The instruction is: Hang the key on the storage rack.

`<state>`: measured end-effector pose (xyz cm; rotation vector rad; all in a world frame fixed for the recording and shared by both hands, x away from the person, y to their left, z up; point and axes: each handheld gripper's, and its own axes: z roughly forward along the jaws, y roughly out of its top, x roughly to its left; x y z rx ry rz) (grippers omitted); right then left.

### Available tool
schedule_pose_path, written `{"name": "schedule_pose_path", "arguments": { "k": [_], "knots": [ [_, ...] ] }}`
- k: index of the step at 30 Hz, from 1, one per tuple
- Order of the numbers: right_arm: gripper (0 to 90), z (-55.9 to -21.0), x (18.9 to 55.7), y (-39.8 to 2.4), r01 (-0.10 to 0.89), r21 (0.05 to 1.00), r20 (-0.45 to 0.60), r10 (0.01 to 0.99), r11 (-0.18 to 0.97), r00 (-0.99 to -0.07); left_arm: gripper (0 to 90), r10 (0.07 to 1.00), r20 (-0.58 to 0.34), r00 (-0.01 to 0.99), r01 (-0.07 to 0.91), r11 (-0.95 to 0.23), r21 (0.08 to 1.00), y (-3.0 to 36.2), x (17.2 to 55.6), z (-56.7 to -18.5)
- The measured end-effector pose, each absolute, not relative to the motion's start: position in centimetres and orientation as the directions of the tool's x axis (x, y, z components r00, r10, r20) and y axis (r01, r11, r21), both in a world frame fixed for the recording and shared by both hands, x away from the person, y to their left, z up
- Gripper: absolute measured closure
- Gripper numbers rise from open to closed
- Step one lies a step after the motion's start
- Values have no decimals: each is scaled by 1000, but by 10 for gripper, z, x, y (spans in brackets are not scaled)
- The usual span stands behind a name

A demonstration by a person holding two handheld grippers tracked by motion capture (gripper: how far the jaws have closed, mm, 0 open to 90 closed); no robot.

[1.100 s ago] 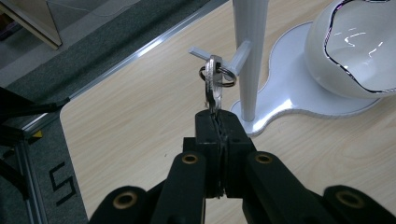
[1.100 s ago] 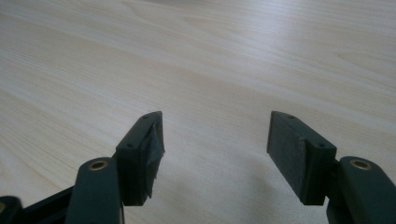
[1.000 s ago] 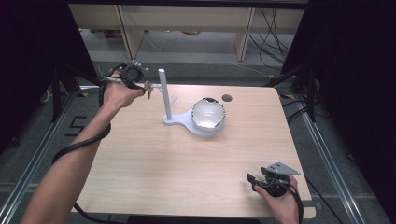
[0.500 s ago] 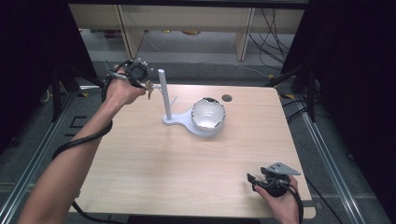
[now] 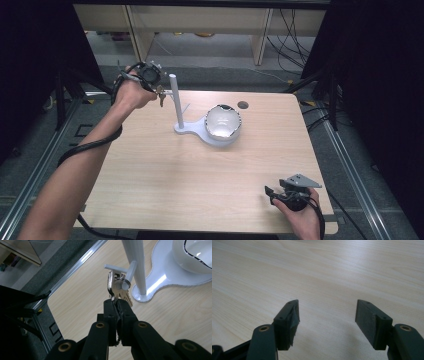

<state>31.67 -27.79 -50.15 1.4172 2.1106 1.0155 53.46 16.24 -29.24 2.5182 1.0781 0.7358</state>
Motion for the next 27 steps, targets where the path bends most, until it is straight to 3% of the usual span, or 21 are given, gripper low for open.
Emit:
{"name": "schedule_pose_path", "arguments": {
  "k": [8,16,17,18,20,27],
  "knots": [
    [367,-501,315,-279,625,752,88,907,210,-411,831,721,350,598,561,-689,459,160,538,-296],
    [365,-501,316,-279,626,752,85,912,206,-402,719,704,388,594,538,-707,458,165,534,-292],
    [365,-500,312,-276,655,736,121,919,171,-376,705,706,383,596,540,-705,460,167,533,-292],
    [365,-501,315,-278,623,753,89,905,213,-416,691,706,383,596,540,-705,460,167,533,-292],
    [365,-500,315,-278,616,756,69,910,219,-408,648,711,373,596,543,-699,466,169,531,-293],
    [365,-501,315,-279,621,758,93,909,200,-407,503,751,331,572,549,-650,526,174,524,-298]
  ]
}}
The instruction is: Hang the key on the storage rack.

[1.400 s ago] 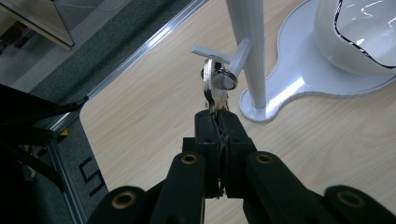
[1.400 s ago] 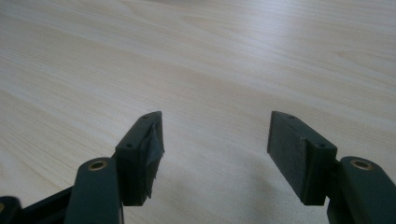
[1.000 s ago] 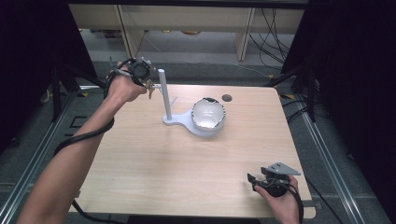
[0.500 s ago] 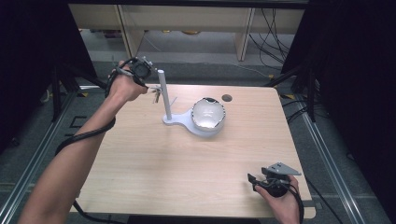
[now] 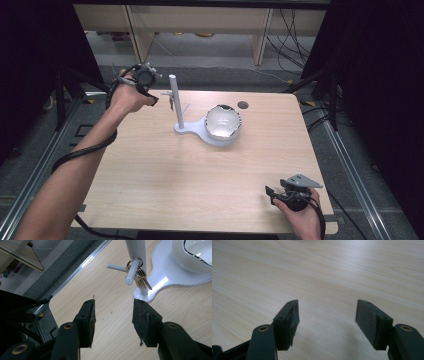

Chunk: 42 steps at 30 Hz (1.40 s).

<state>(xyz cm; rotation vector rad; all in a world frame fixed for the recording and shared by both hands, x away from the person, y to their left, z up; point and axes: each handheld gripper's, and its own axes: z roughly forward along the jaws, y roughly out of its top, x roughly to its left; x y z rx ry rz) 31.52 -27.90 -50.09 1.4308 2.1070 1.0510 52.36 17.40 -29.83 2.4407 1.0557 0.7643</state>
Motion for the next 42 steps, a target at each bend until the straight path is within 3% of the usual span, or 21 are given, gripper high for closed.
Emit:
{"name": "schedule_pose_path", "arguments": {
  "k": [6,13,37,42],
  "knots": [
    [365,-499,314,-280,622,756,84,912,203,-401,410,774,302,557,546,-615,569,178,516,-303],
    [364,-500,315,-280,604,771,77,910,204,-407,367,788,275,552,533,-586,610,181,506,-307],
    [364,-499,313,-276,629,757,104,918,177,-383,346,793,257,552,508,-565,651,189,480,-318],
    [364,-499,314,-279,607,766,66,913,213,-403,342,801,246,546,498,-546,674,194,473,-324]
  ]
}}
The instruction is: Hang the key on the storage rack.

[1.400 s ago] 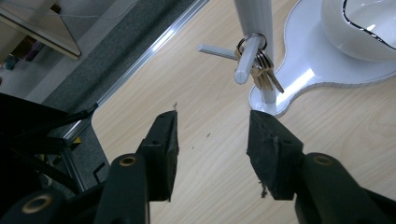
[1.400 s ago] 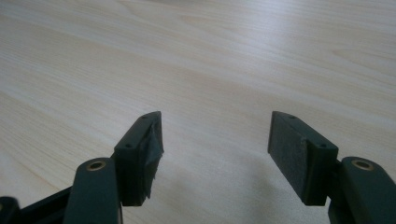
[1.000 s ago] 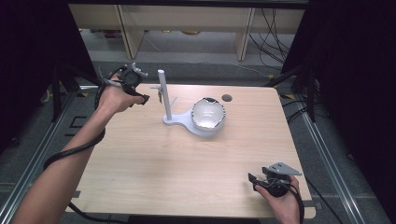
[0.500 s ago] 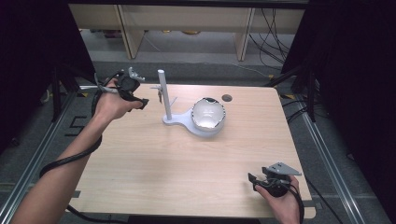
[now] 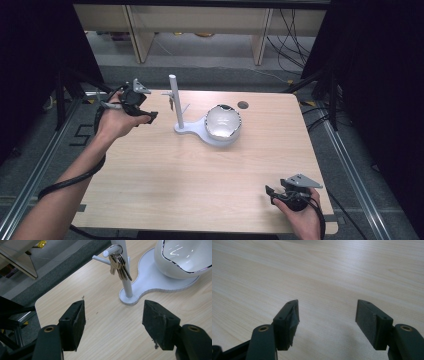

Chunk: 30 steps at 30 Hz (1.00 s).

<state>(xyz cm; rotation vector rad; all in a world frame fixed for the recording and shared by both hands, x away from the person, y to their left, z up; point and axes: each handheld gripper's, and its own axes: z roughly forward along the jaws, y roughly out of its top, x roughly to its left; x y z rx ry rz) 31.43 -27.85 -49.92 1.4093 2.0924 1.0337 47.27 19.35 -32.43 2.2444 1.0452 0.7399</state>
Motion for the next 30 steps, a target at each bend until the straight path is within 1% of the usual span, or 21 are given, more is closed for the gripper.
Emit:
{"name": "schedule_pose_path", "arguments": {
  "k": [2,3,5,7,8,10,15,16,17,19,20,21,29,30],
  "knots": [
    [363,-499,314,-278,612,761,69,912,215,-405,339,804,234,547,495,-537,683,195,469,-327],
    [363,-499,313,-276,628,757,101,917,181,-386,339,804,234,547,495,-536,684,195,467,-328],
    [363,-499,313,-276,630,756,101,918,180,-384,337,803,231,549,494,-535,686,197,463,-331],
    [362,-499,314,-278,607,765,67,912,212,-404,336,802,231,550,490,-534,689,197,461,-333],
    [362,-498,312,-276,630,754,94,918,187,-385,336,801,232,552,488,-536,689,198,459,-335],
    [362,-499,314,-278,616,760,76,913,207,-401,334,803,228,551,485,-531,695,200,454,-339],
    [361,-499,314,-278,610,767,75,915,201,-396,331,808,224,545,482,-521,704,204,448,-345],
    [360,-499,314,-279,599,771,51,917,215,-395,330,809,221,544,483,-517,706,206,444,-348],
    [359,-499,314,-278,603,770,63,917,206,-394,329,809,221,544,483,-517,706,206,444,-348],
    [359,-499,314,-279,599,772,52,918,213,-394,328,802,220,556,467,-520,715,209,443,-352],
    [358,-499,314,-278,605,770,73,914,202,-399,327,805,218,552,469,-516,717,212,439,-355],
    [358,-499,314,-278,605,770,73,914,202,-399,326,805,218,552,469,-516,717,212,439,-355],
    [352,-498,314,-277,614,762,77,914,204,-399,323,813,209,543,478,-504,720,225,425,-368],
    [352,-499,314,-277,610,764,70,914,209,-400,323,825,202,527,494,-492,717,226,422,-368]
  ]
}}
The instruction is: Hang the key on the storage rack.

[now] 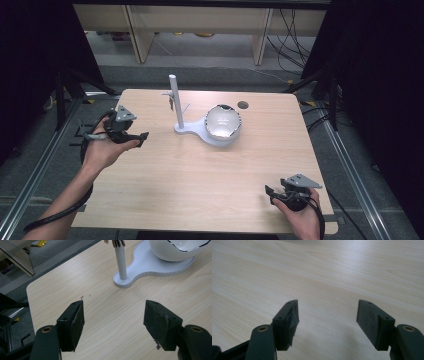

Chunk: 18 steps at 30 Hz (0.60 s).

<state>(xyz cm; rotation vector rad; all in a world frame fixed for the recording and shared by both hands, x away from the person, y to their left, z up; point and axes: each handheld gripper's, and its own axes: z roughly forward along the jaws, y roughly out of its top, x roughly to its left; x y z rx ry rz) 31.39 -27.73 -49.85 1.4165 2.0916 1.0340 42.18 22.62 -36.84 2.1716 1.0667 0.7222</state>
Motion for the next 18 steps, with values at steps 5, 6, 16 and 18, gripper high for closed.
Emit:
{"name": "schedule_pose_path", "arguments": {
  "k": [5,6,16,18],
  "knots": [
    [348,-498,314,-277,609,765,67,914,210,-400,322,827,191,529,493,-483,724,231,416,-375],
    [347,-498,314,-277,611,764,71,914,208,-399,322,829,197,523,495,-483,722,232,413,-377],
    [341,-498,313,-277,610,765,69,915,207,-398,321,842,169,512,496,-450,742,244,397,-390],
    [340,-498,313,-277,610,765,70,915,207,-398,321,845,170,507,494,-446,746,247,394,-392]
  ]
}}
